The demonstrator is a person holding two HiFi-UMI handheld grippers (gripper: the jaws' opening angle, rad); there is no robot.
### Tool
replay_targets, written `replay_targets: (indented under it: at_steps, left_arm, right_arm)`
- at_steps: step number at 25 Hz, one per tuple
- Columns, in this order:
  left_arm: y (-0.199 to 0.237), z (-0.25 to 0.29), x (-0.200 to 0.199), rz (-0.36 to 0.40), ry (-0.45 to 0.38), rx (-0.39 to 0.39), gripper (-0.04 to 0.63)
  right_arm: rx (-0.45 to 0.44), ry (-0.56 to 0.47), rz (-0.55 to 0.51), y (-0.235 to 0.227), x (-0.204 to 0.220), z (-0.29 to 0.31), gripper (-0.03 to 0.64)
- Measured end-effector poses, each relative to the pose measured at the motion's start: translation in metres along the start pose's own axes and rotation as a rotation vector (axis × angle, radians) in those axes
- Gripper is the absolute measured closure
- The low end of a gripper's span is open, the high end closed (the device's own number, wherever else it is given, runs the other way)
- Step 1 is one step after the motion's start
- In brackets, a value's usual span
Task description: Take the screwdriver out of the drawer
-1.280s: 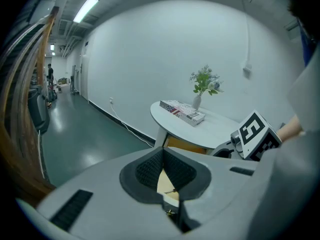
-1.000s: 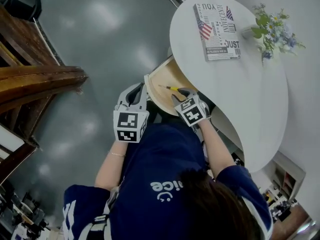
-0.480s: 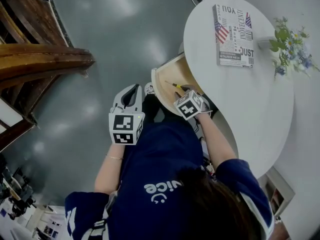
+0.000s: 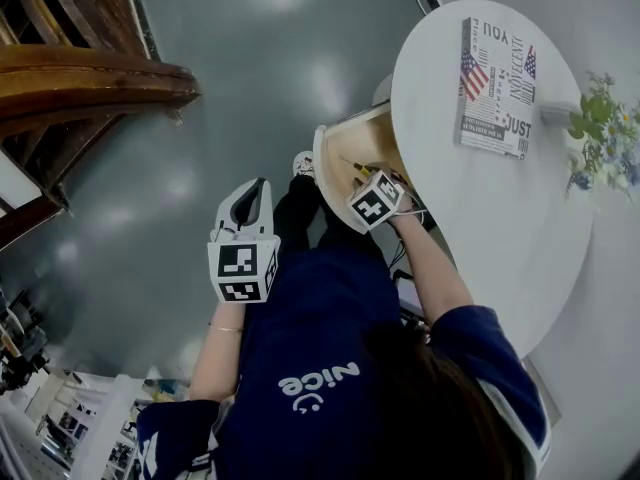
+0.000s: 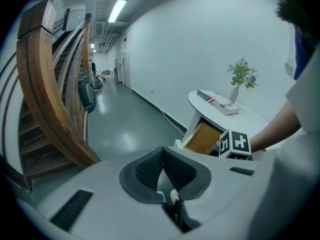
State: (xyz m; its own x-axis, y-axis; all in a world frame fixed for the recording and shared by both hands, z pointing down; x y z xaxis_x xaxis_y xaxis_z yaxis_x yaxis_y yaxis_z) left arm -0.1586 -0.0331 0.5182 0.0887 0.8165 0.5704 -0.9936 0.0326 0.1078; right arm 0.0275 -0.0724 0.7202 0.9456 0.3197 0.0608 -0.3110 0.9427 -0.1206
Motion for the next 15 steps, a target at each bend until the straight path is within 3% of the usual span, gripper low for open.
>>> replay_targets:
  at_steps: [15]
  left_arm:
    - [0.003, -0.011, 0.022, -0.057, 0.030, -0.091, 0.591]
  right_arm:
    - [-0.022, 0.144, -0.149, -0.006, 0.012, 0.045, 0.457]
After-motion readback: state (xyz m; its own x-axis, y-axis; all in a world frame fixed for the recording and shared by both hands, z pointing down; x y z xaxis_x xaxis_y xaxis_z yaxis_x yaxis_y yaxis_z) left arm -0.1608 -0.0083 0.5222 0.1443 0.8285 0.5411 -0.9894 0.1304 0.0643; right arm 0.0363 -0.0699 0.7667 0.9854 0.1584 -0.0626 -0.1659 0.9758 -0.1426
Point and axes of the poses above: the fingertips, and each gripper's own axes: z forward along the fingers, y to its left, x out of its underside, the point moved 1 cm from there along -z, backward along the fingers, and after that the axes turned 8 degrees about y, right-handed, at the moved point
